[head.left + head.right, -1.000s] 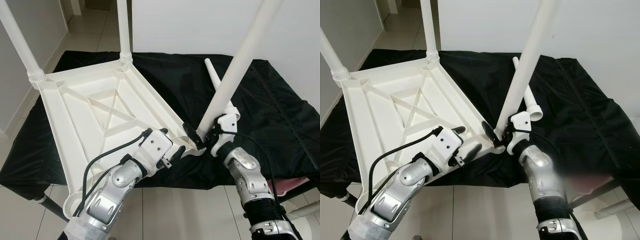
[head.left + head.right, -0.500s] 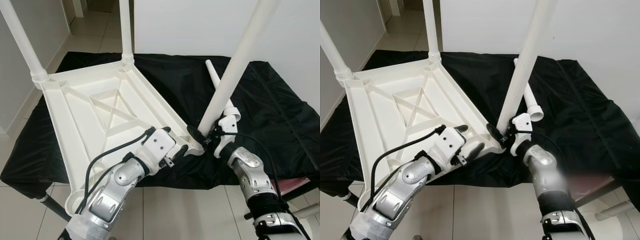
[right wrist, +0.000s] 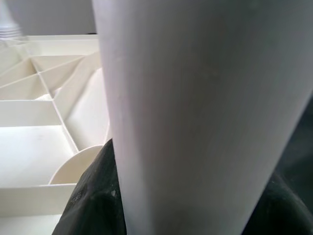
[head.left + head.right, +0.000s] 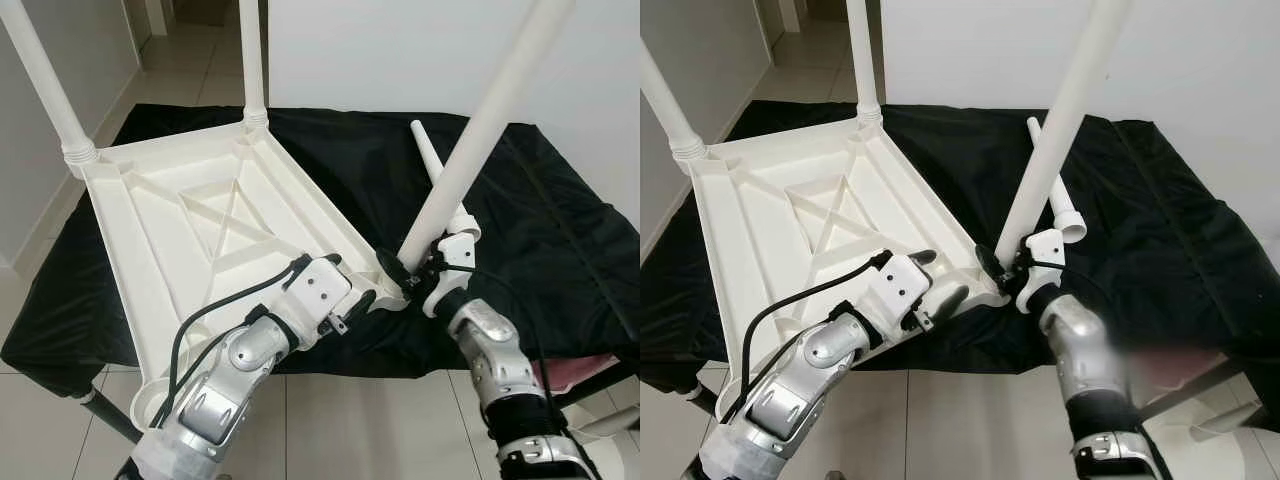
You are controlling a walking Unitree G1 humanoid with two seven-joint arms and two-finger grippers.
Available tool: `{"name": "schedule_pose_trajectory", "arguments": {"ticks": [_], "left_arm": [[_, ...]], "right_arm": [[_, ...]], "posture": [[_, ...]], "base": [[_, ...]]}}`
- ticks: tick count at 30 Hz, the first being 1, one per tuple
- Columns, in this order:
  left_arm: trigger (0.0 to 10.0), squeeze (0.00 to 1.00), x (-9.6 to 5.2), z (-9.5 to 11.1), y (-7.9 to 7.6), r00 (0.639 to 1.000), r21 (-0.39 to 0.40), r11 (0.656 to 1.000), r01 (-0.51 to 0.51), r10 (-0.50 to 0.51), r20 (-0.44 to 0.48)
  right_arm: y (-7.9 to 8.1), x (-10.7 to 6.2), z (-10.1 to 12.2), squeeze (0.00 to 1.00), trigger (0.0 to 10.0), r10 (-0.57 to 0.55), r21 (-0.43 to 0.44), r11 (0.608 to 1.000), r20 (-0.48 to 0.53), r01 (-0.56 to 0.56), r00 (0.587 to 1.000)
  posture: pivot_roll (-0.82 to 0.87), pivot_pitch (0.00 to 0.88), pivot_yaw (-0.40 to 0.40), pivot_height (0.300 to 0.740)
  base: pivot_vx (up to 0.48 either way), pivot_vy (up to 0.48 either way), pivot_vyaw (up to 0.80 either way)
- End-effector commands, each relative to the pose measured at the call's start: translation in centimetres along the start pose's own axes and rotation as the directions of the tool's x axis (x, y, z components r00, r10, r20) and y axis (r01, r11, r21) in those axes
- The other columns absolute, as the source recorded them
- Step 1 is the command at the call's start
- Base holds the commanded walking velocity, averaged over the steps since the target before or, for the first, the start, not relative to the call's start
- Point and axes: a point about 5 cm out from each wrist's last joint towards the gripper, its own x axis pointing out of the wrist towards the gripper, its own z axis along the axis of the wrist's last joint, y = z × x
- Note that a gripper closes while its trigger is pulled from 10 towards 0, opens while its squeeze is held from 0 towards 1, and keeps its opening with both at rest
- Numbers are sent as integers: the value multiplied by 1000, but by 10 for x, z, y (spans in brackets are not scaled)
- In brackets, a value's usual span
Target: Building children table
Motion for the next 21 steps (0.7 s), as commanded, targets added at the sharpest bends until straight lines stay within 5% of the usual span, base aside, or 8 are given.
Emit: {"name": "schedule_pose_trajectory", "arguments": {"ticks": [1, 7, 12, 15, 21], "left_arm": [[10000, 0, 1, -1, -5, 998, 1, 998, 64, -64, -11], [10000, 0, 2, -2, -5, 998, 2, 998, 64, -64, -12], [10000, 0, 1, -3, -5, 998, 16, 998, 63, -63, -20], [10000, 0, 0, -4, -4, 998, 22, 998, 62, -61, -24], [10000, 0, 0, -4, 1, 998, 34, 998, 58, -57, -30]], "right_arm": [[7, -5, -15, 0, 10000, -58, 29, 998, -86, 61, 995], [18, -7, -17, 0, 10000, -244, 49, 967, -104, 250, 964], [24, -12, -19, 0, 10000, -482, 43, 872, -102, 488, 870], [30, -11, -19, 0, 10000, -520, 75, 845, -113, 529, 847], [38, -8, -13, 0, 10000, -483, 86, 867, -98, 491, 870]], "posture": [[18, 54, -50, 740], [17, 52, -56, 740], [25, 49, -56, 740], [28, 50, -47, 740], [25, 49, -42, 740]], "base": [[0, 0, 0], [0, 0, 0], [0, 0, 0], [0, 0, 0], [0, 0, 0]]}}
